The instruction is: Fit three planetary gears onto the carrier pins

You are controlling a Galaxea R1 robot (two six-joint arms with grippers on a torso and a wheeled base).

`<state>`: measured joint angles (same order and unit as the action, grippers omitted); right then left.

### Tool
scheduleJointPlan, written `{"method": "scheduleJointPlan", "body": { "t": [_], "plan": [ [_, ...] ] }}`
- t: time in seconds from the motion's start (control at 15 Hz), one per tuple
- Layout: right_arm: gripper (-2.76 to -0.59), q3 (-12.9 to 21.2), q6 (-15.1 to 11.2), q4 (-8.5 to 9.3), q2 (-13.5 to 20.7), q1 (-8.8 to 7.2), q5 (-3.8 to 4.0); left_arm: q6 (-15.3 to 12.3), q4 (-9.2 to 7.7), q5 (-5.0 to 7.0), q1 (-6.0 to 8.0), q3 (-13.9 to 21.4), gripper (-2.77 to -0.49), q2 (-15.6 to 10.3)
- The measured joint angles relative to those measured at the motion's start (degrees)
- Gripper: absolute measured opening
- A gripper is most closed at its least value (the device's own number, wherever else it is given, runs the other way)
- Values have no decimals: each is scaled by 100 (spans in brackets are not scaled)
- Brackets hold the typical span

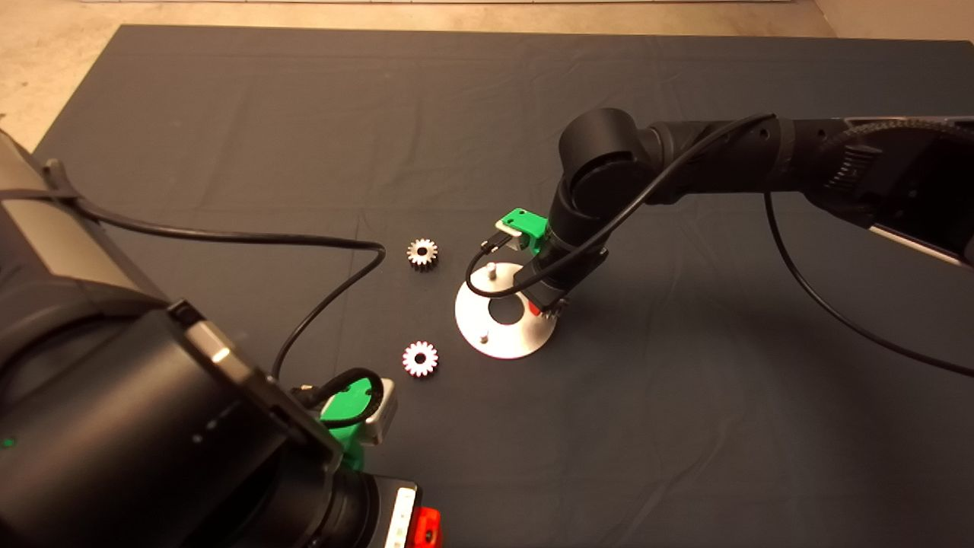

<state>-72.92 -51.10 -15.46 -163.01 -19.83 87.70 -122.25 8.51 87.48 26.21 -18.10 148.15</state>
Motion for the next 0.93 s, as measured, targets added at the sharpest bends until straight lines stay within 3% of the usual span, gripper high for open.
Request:
{"method": "scheduleJointPlan", "body": {
  "t": [0.67, 0.93],
  "plan": [
    [-218, 44, 0, -2, 0, -1, 22, 9, 0, 0, 0, 0, -50, 13],
    [-205, 116, -2, 0, -2, -1, 4, 16, 0, 0, 0, 0, -50, 13]
  ]
}}
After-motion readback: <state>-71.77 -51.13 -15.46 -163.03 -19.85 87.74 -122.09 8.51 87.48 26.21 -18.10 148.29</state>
